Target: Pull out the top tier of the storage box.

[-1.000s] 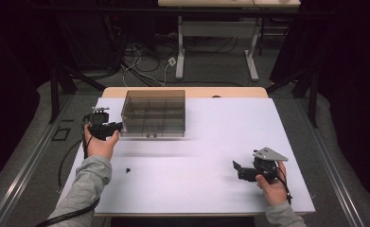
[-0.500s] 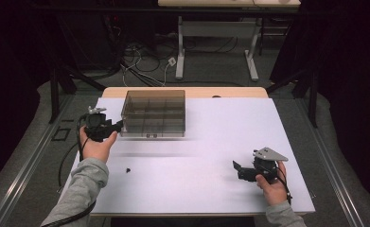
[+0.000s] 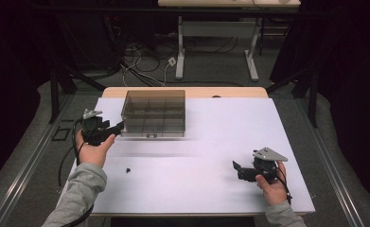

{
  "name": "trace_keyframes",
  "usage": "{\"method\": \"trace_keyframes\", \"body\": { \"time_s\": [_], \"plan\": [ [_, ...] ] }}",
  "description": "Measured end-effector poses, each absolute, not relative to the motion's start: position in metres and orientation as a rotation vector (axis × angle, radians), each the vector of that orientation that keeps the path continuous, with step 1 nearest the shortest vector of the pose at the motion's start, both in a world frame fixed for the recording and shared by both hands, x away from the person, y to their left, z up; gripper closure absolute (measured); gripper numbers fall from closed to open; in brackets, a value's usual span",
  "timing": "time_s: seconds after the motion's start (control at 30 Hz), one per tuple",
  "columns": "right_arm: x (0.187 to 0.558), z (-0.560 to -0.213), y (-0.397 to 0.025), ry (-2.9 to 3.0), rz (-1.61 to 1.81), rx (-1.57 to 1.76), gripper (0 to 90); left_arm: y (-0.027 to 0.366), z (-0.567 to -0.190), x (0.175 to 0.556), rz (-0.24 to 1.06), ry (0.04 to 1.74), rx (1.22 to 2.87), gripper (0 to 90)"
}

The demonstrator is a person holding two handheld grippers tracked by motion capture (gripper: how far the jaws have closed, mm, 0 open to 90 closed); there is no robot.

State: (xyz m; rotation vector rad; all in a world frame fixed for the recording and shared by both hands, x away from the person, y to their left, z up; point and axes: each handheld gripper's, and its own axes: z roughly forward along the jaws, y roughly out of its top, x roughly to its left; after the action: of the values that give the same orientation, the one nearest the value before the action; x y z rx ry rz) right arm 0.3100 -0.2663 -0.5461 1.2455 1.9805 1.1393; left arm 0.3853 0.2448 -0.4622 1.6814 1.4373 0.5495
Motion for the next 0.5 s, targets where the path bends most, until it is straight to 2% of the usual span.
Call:
{"method": "trace_keyframes", "body": {
  "time_s": [0.27,0.5],
  "plan": [
    [0.31,-0.546,-0.266,1.984,1.137,1.249,6.7,0.248,-0.461,0.374,0.539,1.369,1.662,32.5],
    [0.309,-0.546,-0.266,1.976,1.145,1.254,6.7,0.25,-0.459,0.363,0.584,1.315,1.682,29.9]
  ]
}}
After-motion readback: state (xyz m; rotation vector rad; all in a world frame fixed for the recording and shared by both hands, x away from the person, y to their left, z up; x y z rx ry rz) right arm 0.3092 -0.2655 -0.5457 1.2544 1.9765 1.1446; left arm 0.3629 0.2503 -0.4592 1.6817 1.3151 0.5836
